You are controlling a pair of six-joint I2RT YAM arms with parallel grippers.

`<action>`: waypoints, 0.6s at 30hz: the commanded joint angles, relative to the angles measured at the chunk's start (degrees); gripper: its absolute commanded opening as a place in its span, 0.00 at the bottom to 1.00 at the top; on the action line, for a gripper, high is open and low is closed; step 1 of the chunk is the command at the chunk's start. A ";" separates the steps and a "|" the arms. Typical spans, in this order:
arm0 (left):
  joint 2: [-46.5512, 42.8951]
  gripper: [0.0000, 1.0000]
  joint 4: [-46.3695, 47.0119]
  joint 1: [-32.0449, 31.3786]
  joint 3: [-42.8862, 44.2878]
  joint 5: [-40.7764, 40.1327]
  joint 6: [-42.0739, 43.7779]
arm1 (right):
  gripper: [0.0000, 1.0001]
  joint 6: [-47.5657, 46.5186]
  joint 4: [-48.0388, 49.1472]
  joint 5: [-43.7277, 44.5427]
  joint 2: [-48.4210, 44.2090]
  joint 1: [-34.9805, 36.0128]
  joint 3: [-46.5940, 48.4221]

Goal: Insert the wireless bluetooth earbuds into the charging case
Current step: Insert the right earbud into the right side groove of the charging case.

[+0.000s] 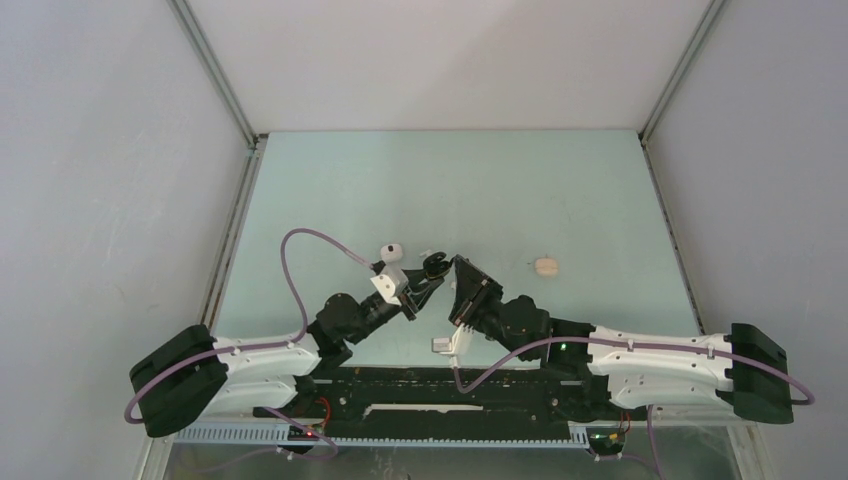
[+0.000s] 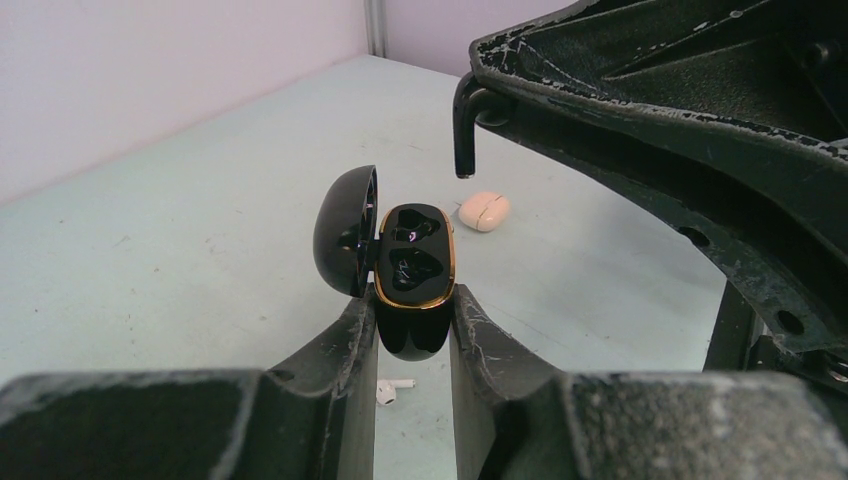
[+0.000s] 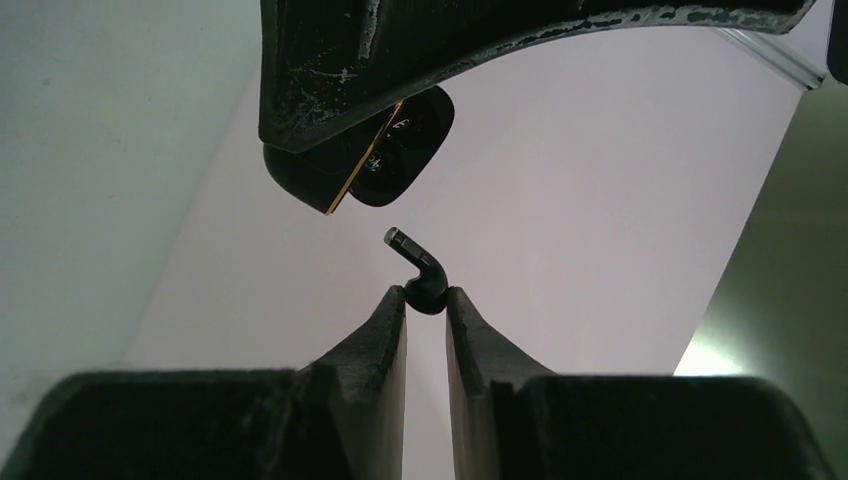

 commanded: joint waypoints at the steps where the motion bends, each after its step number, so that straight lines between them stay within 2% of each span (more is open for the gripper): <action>1: -0.91 0.00 3.05 -0.59 -0.72 0.63 2.43 | 0.00 2.55 0.72 -0.53 -0.49 0.36 0.05; 18: -0.82 0.00 4.33 -1.36 -1.27 2.74 2.94 | 0.00 1.77 -0.76 -0.34 0.66 -1.02 0.04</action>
